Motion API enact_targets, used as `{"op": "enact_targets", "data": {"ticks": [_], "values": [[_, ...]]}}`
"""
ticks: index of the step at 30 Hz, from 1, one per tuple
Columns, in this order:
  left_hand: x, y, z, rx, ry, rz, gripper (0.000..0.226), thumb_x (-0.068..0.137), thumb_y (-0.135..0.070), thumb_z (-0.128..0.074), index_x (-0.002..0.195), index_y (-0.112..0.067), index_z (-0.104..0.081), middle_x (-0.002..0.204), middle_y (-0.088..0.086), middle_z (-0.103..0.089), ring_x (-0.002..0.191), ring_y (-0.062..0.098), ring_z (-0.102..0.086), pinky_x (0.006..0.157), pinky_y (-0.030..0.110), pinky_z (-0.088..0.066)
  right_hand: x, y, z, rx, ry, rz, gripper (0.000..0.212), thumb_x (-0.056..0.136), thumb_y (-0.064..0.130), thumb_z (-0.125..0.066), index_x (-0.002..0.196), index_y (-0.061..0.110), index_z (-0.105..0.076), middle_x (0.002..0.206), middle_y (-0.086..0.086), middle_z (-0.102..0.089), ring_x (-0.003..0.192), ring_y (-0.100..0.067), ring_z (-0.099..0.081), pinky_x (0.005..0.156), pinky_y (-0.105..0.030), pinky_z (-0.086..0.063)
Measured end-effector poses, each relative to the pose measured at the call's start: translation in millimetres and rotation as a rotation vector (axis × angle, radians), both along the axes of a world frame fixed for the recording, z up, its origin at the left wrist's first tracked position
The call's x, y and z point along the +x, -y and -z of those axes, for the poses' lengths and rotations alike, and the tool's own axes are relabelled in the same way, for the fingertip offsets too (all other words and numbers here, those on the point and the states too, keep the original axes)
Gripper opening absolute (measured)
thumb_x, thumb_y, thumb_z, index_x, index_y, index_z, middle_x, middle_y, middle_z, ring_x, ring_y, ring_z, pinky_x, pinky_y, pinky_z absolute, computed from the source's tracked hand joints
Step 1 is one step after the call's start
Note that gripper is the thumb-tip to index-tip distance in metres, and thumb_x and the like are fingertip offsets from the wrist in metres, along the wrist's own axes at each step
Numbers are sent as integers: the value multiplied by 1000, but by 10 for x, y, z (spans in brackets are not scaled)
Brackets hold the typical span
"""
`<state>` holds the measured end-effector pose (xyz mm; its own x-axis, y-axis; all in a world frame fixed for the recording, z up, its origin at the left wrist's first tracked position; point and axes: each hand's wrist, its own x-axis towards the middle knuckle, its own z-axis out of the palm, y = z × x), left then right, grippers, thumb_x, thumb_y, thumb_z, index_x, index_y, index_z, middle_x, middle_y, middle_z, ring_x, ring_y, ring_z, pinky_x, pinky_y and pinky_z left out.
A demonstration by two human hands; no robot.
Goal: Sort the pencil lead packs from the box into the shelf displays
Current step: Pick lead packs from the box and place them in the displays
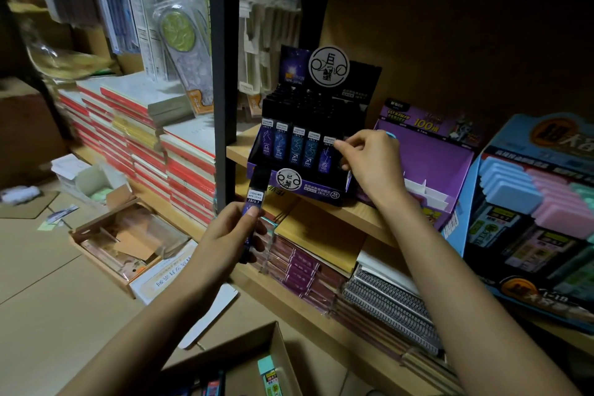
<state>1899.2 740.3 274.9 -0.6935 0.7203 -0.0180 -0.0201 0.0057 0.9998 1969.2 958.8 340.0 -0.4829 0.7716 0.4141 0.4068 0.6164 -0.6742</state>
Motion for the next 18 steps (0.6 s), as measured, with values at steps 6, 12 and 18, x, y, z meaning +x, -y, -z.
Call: {"op": "enact_targets", "data": {"ticks": [6, 12, 18], "values": [[90, -12, -51, 14, -51, 38, 27, 92, -38, -44, 106, -19, -57, 105, 13, -64, 92, 26, -66, 81, 47, -54, 156, 656, -49, -342, -45, -420, 18, 94, 28, -54, 91, 14, -64, 76, 3, -65, 66, -6, -62, 56, -18, -48], [230, -59, -75, 72, -112, 127, 30, 86, -44, -45, 105, -23, -57, 88, 2, -64, 72, 10, -66, 60, 23, -52, 286, 990, 171, -526, -122, -468, 14, 91, 21, -59, 98, 11, -65, 83, 4, -64, 65, 5, -57, 61, -16, -43], [66, -178, -144, -6, -375, 68, 23, 86, -35, -53, 106, -26, -53, 116, 0, -58, 105, 15, -58, 90, 37, -51, 409, 677, -196, -301, -262, -353, 5, 90, 17, -60, 89, 14, -64, 81, 2, -63, 80, -13, -58, 74, -31, -47]]}}
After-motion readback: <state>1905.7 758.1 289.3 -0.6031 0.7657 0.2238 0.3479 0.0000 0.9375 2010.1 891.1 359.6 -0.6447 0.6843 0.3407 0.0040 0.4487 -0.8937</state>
